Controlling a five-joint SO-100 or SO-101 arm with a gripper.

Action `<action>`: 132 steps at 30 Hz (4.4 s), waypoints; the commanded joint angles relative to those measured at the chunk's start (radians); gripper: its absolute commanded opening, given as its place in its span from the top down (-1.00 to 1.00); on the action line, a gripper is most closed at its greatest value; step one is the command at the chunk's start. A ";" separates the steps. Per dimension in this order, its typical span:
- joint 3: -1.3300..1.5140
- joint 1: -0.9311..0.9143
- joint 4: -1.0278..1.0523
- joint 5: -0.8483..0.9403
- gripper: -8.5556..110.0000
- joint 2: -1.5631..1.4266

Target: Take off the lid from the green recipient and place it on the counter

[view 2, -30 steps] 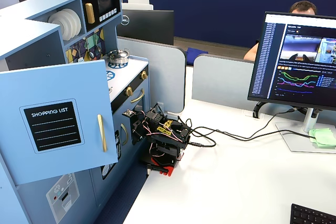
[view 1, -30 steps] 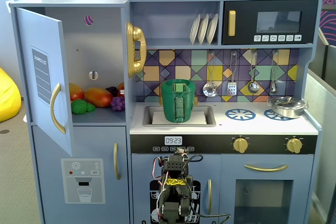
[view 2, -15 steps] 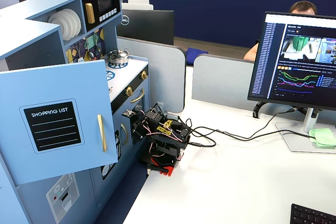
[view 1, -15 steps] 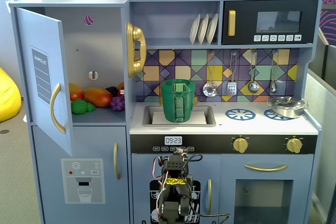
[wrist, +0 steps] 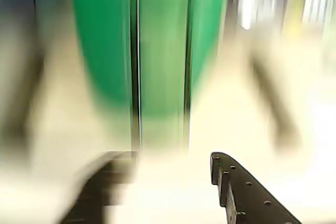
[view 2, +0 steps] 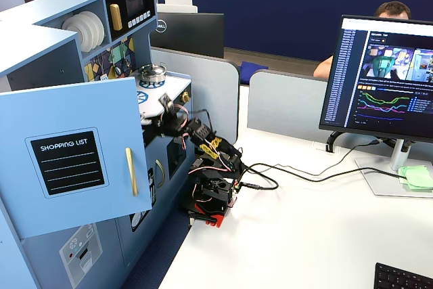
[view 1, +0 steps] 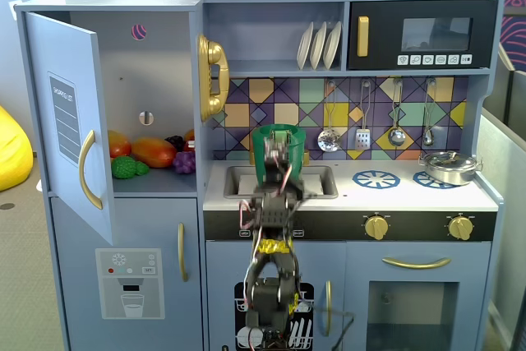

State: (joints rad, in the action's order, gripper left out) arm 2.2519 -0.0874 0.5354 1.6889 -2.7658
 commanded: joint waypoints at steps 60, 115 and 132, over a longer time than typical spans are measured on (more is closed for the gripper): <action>-0.795 -0.055 -0.169 0.066 0.86 0.627; -0.241 -0.476 -0.729 0.020 0.42 0.781; 0.002 -0.118 0.565 0.083 0.78 -0.077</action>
State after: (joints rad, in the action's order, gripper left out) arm 2.1246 -0.2869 0.9004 1.7257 -2.6998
